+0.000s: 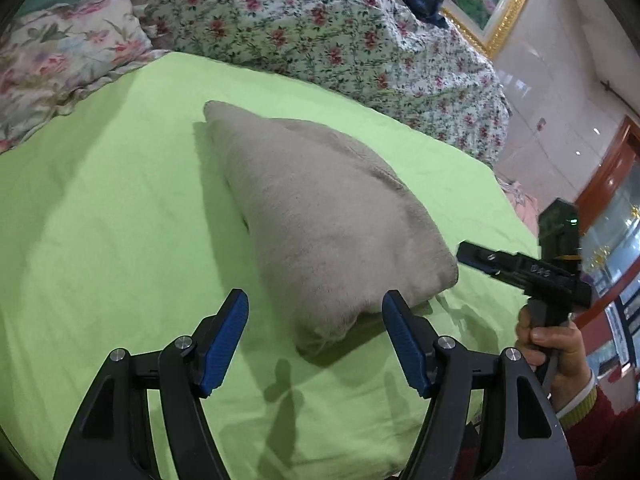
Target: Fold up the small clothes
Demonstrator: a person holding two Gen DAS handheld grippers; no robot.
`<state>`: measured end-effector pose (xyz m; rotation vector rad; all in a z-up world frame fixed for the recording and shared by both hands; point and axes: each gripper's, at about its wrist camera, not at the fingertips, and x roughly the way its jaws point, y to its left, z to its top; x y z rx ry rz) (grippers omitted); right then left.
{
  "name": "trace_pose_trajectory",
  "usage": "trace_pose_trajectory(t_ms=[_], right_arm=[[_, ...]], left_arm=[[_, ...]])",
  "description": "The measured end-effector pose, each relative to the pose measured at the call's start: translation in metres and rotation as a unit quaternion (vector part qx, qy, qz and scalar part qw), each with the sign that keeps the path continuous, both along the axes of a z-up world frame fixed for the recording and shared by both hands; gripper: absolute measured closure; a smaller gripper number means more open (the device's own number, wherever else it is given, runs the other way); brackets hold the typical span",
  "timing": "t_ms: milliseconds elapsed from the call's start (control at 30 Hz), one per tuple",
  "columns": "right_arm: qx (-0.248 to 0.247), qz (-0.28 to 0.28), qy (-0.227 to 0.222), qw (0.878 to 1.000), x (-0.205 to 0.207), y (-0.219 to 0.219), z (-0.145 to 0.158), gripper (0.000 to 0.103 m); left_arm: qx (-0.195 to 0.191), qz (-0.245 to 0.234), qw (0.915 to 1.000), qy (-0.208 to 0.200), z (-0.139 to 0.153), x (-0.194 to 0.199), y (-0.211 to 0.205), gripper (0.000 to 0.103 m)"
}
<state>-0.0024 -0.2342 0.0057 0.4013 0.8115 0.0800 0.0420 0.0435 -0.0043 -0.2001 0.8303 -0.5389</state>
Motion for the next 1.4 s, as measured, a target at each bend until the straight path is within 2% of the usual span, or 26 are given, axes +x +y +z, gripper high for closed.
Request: trace_pose_trajectory(t_ms=[100,167,200,233,267,300,367,433,467,567,667,833,967,1133,1200,1333,1400], right_arm=[[0.033,0.035,-0.034,0.998,0.004,0.013,0.018,0.050],[0.065,0.062,-0.040,0.995,0.014,0.024,0.018,0.050],[0.087,0.068,-0.035,0.993,0.022,0.028,0.012,0.050],[0.099,0.068,-0.027,0.992,0.027,0.031,0.006,0.050],[0.100,0.062,-0.014,0.993,0.033,0.033,-0.003,0.050],[0.090,0.052,0.003,0.995,0.037,0.033,-0.013,0.051],[0.041,0.025,0.038,0.998,0.043,0.030,-0.032,0.061],[0.011,0.010,0.060,0.998,0.043,0.019,-0.049,0.097],[0.010,0.006,0.061,0.998,0.043,0.014,-0.053,0.103],[0.027,0.006,0.065,0.998,0.044,0.005,-0.055,0.103],[-0.010,0.011,0.065,0.998,0.046,0.014,-0.051,0.103],[-0.025,0.016,0.049,0.998,0.034,0.028,-0.036,0.100],[-0.025,0.018,0.049,0.998,0.027,0.032,-0.035,0.099],[-0.017,0.013,0.052,0.998,0.025,0.032,-0.039,0.099],[-0.017,0.014,0.052,0.998,0.025,0.031,-0.039,0.099],[-0.012,0.011,0.054,0.998,0.026,0.027,-0.043,0.099],[-0.009,0.010,0.053,0.998,0.026,0.027,-0.044,0.099]], left_arm=[[-0.024,-0.012,0.9994,-0.020,0.015,0.000,-0.006,0.033],[-0.051,-0.034,0.9976,-0.031,0.026,0.005,-0.017,0.033],[-0.062,-0.047,0.9964,-0.036,0.030,0.006,-0.024,0.031],[-0.074,-0.073,0.9938,-0.039,0.031,0.008,-0.033,0.024],[-0.079,-0.094,0.9918,-0.035,0.027,0.011,-0.041,0.022],[-0.067,-0.092,0.9932,-0.024,0.020,0.014,-0.046,0.023],[-0.033,-0.095,0.9949,0.014,-0.005,0.021,-0.054,0.023],[0.005,-0.083,0.9959,0.034,-0.026,0.024,-0.056,0.025],[0.015,-0.080,0.9957,0.044,-0.037,0.025,-0.055,0.026],[0.010,-0.073,0.9967,0.033,-0.040,0.018,-0.051,0.026],[0.023,-0.066,0.9971,0.030,-0.034,0.011,-0.052,0.026],[0.021,-0.041,0.9989,0.012,-0.018,-0.010,-0.035,0.025],[0.090,0.017,0.9957,-0.014,-0.014,-0.022,-0.029,0.025],[0.135,0.020,0.9905,-0.017,-0.027,-0.021,-0.037,0.025],[0.151,0.031,0.9880,-0.013,-0.036,-0.016,-0.039,0.025],[0.163,0.091,0.9823,0.016,-0.047,0.005,-0.031,0.029],[0.180,0.132,0.9745,0.025,-0.052,0.010,-0.026,0.030]])
